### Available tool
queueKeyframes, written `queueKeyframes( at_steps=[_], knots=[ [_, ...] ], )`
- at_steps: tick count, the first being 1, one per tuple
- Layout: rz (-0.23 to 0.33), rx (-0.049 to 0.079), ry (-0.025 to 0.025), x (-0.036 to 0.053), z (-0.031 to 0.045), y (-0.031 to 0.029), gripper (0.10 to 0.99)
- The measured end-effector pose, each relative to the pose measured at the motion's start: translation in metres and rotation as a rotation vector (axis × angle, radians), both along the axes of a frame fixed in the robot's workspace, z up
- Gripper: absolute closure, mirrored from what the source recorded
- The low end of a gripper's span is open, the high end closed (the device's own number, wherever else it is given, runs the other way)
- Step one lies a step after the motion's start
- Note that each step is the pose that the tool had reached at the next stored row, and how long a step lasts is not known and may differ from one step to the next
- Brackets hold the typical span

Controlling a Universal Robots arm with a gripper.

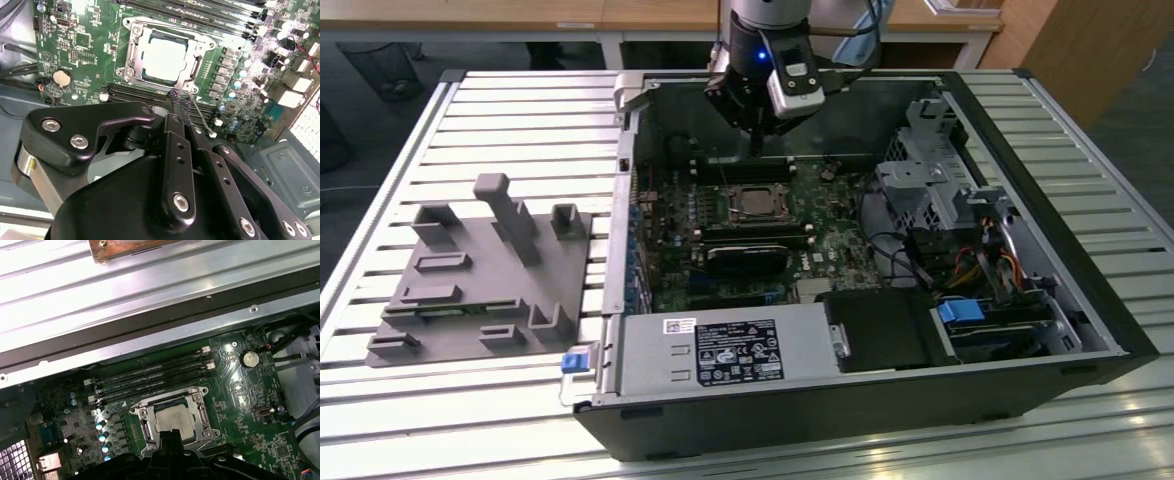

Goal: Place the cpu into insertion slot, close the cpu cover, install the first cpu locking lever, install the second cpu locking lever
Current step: 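Install the first cpu locking lever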

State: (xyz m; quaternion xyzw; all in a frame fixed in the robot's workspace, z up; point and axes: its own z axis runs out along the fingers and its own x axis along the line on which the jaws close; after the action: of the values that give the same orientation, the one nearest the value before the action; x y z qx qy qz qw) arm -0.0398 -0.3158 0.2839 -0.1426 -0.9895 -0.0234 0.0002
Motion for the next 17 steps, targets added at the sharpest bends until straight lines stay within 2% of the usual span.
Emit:
queueKeyframes(
  at_steps=[17],
  knots=[
    [0.135, 0.000, 0.0000, 0.0000, 0.0000, -0.0001, 0.980]
  ],
)
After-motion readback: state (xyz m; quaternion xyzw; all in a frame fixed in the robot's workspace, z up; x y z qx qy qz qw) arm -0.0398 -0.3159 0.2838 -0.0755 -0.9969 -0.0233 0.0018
